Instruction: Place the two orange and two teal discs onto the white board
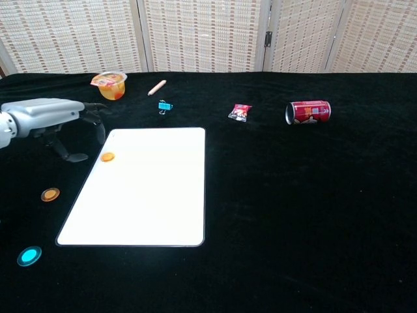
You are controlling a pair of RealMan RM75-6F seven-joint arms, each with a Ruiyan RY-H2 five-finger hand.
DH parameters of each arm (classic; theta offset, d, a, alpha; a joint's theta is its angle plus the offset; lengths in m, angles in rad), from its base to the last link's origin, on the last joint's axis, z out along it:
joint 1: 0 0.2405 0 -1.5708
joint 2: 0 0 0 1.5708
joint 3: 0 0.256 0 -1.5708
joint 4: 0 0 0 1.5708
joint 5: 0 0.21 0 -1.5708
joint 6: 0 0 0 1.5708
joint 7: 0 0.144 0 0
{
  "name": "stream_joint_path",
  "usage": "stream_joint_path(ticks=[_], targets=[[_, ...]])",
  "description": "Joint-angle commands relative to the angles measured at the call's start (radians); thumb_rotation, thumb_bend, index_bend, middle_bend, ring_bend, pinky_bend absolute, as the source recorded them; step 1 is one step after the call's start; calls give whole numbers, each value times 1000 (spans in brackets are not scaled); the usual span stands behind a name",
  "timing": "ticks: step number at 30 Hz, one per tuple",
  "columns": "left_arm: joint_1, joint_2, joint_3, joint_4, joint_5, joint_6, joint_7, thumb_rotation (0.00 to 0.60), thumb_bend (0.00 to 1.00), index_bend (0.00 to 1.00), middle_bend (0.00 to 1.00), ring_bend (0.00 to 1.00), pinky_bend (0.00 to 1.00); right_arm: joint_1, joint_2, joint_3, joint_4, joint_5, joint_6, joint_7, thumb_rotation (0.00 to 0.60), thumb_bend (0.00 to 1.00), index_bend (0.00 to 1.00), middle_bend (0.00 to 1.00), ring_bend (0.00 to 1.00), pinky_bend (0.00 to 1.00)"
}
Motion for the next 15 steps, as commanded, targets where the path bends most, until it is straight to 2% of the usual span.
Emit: stream_joint_path(ticks=[1, 8, 15], targets=[[45, 47, 46, -48, 53, 50, -25, 600, 405, 442, 55, 0, 0, 3, -1, 0, -4, -6, 1, -4, 600, 346, 0, 20, 48, 0], [118, 79, 118, -83, 142, 145, -50, 600, 404, 444, 55, 0, 0, 10, -1, -1, -15, -19, -2, -16, 600, 345, 0, 20, 49, 0], [152, 53, 153, -65, 171, 172, -31, 600, 403, 445, 55, 0, 0, 13, 1, -3, -21, -27, -3, -22, 600, 346, 0, 20, 49, 0]])
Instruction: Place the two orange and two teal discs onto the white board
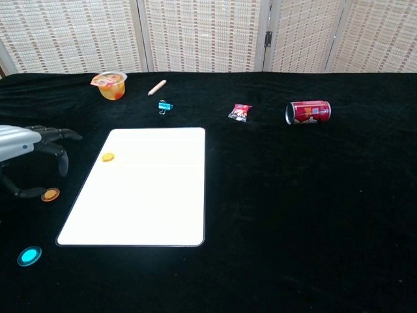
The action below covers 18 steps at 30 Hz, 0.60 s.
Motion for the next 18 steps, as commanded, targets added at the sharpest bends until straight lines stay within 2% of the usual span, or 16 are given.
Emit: stream_joint_path(ticks=[1, 18], targets=[[9, -11, 8, 6, -1, -1, 12, 600, 403, 445, 55, 0, 0, -1, 1, -1, -1, 0, 1, 0, 600, 346, 0, 20, 49, 0], [16, -69, -7, 98, -25, -30, -1, 600, 402, 435, 55, 0, 0, -10, 0, -5, -3, 0, 11, 0, 600, 346, 0, 20, 48, 0]])
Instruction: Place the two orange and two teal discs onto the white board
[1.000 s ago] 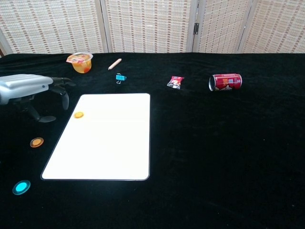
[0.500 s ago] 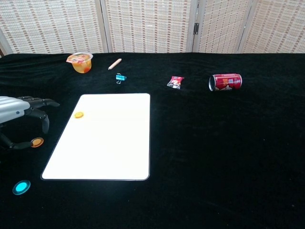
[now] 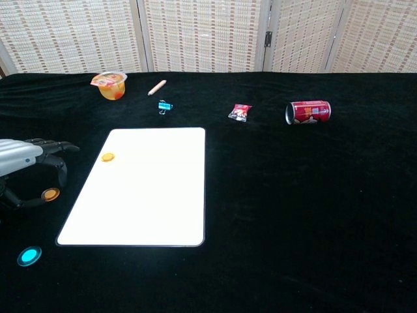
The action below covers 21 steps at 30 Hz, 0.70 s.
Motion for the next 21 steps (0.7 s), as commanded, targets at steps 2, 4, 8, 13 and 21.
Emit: stream_joint_path(ticks=[2, 4, 8, 13, 21], targets=[[3, -1, 1, 5, -4, -7, -2, 600, 402, 437, 55, 0, 0, -1, -1, -1, 1, 0, 2, 0, 600, 346, 0, 20, 48, 0], [4, -2, 1, 8, -5, -8, -4, 600, 402, 439, 55, 0, 0, -2, -2, 0, 1, 1, 2, 0, 600, 345, 0, 20, 47, 0], [8, -4, 0, 11, -3, -5, -11, 600, 402, 441, 55, 0, 0, -2, -3, 0, 1, -1, 3, 0, 600, 345, 0, 20, 47, 0], [6, -11, -2, 25, -3, -13, -16, 600, 402, 447, 55, 0, 0, -3, -4, -1, 0, -2, 5, -2, 600, 345, 0, 20, 46, 0], [5, -22, -5, 45, 7, -15, -44, 600, 423, 519, 86, 0, 0, -8, -4, -1, -2, -2, 12, -4, 600, 345, 0, 20, 45, 0]])
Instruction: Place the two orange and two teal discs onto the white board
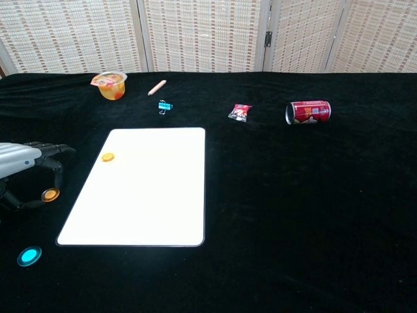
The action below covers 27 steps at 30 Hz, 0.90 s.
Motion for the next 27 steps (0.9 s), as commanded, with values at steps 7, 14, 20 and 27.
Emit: stream_joint_path(ticks=[7, 14, 20, 27], targets=[[-23, 25, -24, -25, 17, 2, -34, 600, 448, 520, 88, 0, 0, -1, 3, 1, -4, -3, 4, -4, 600, 346, 0, 20, 43, 0], [-89, 43, -88, -62, 5, -34, -52, 600, 449, 519, 88, 0, 0, -4, 4, 2, -4, -1, 7, -2, 600, 345, 0, 20, 44, 0], [-167, 5, -149, -41, -41, -104, -45, 600, 449, 518, 88, 0, 0, -5, 8, 2, -3, 3, 5, -1, 600, 345, 0, 20, 43, 0], [-248, -62, -187, 22, -113, -200, 7, 600, 448, 518, 88, 0, 0, -8, 7, 3, 1, 15, 1, 3, 600, 345, 0, 20, 42, 0]])
